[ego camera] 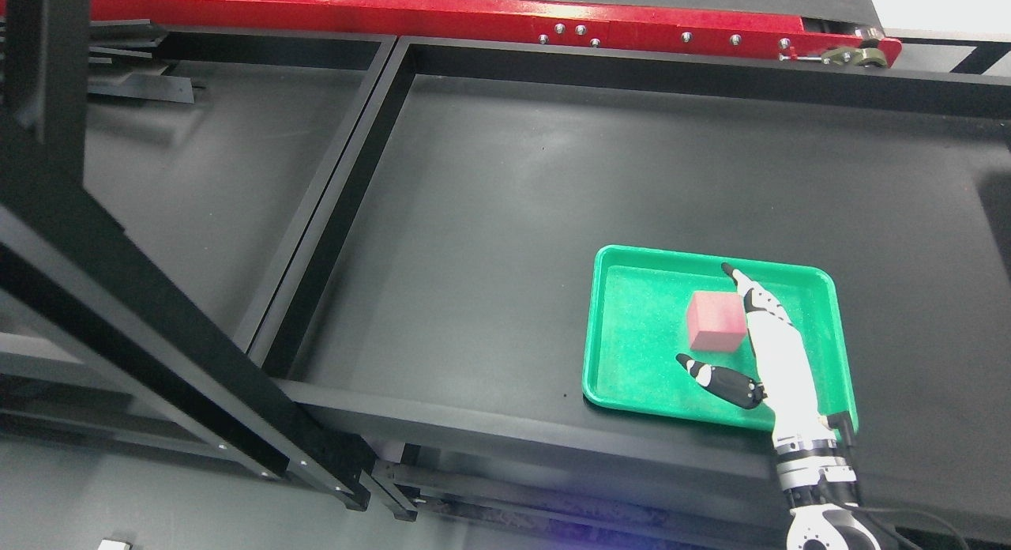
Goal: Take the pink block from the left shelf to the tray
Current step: 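Lower the right hand beside the pink block in the green tray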
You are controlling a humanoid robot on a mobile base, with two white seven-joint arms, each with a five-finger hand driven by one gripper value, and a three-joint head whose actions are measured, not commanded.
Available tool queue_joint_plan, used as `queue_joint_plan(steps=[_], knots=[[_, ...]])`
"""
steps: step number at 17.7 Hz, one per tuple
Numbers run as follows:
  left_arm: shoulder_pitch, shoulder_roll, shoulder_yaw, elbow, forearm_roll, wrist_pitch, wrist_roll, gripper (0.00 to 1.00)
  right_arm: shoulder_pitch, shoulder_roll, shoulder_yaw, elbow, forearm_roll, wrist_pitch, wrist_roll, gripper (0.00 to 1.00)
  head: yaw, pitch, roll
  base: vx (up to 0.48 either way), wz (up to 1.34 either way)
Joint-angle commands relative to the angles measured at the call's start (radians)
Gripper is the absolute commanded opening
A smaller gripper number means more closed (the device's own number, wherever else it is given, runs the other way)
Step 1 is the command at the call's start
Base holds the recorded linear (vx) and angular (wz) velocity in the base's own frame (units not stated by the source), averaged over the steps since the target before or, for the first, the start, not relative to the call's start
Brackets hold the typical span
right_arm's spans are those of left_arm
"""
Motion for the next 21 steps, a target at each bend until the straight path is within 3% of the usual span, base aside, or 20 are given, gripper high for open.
queue_joint_plan(steps=[1,7,17,21], knots=[[0.009,0.018,0.0,0.0,-0.002,-0.001,0.001,1.0,0.015,-0.017,0.0,0.019,-0.043,0.005,0.035,0.98,0.0,0.0,0.0,0.156,0.0],[0.009,0.018,0.0,0.0,-0.002,-0.001,0.001,1.0,0.053,-0.017,0.0,0.019,-0.043,0.007,0.038,0.98,0.0,0.0,0.0,0.1,0.0],[0.009,0.018,0.0,0.0,-0.002,-0.001,0.001,1.0,0.066,-0.017,-0.014,0.019,-0.034,0.105,0.101,0.97,0.0,0.0,0.0,0.047,0.0],[0.009,0.018,0.0,0.0,-0.002,-0.001,0.001,1.0,0.067,-0.017,-0.049,0.007,-0.042,0.08,0.094,0.97,0.0,0.0,0.0,0.026,0.0]])
